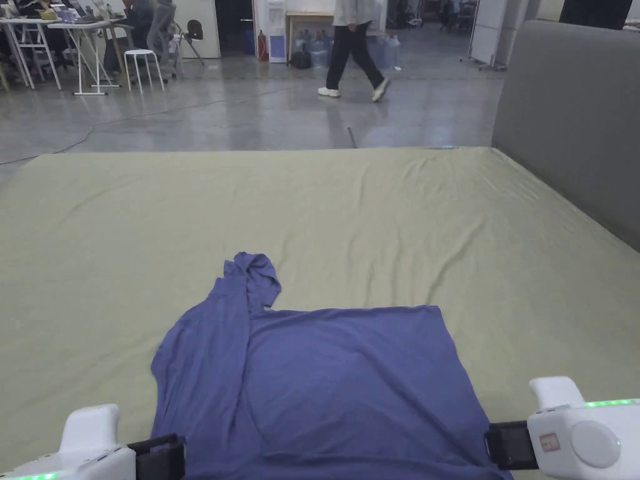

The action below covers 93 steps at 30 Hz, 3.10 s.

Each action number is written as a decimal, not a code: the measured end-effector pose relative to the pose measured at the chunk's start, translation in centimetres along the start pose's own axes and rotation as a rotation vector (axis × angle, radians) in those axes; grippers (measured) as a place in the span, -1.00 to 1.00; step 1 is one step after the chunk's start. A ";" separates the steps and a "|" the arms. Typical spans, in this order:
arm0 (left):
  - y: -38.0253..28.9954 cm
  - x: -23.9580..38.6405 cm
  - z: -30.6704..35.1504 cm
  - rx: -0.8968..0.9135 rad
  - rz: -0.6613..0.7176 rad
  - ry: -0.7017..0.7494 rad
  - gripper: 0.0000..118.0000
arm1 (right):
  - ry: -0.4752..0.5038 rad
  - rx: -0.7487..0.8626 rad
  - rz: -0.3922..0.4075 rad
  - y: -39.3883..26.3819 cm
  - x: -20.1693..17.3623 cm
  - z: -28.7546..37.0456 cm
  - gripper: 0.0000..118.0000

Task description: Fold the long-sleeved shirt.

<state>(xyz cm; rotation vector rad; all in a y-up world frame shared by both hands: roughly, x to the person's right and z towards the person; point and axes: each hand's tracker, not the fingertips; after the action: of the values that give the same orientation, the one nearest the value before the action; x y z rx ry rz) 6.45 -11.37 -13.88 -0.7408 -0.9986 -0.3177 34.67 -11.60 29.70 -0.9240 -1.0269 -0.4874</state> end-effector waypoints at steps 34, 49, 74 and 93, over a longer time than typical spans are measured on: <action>33.0 12.9 -41.4 -0.262 -0.206 0.032 1.00 | 0.133 -0.047 -0.066 9.6 -3.2 -12.3 -0.95; 34.3 12.4 -39.3 -0.169 -0.194 0.012 -0.85 | 0.154 -0.089 -0.057 8.8 -4.0 -12.9 -0.95; 8.4 7.3 -19.7 -0.029 0.042 0.021 0.71 | 0.208 0.044 0.013 6.6 -6.5 -3.8 -0.95; 9.6 3.5 -10.1 0.028 0.033 -0.046 -1.00 | 0.225 0.053 0.019 6.6 -8.0 -3.3 -0.95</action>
<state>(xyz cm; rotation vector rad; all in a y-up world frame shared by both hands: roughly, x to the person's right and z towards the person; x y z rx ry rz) 20.12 -11.13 -18.24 -0.7416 -1.0314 -0.2587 37.44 -11.26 19.14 -0.8109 -0.8219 -0.5328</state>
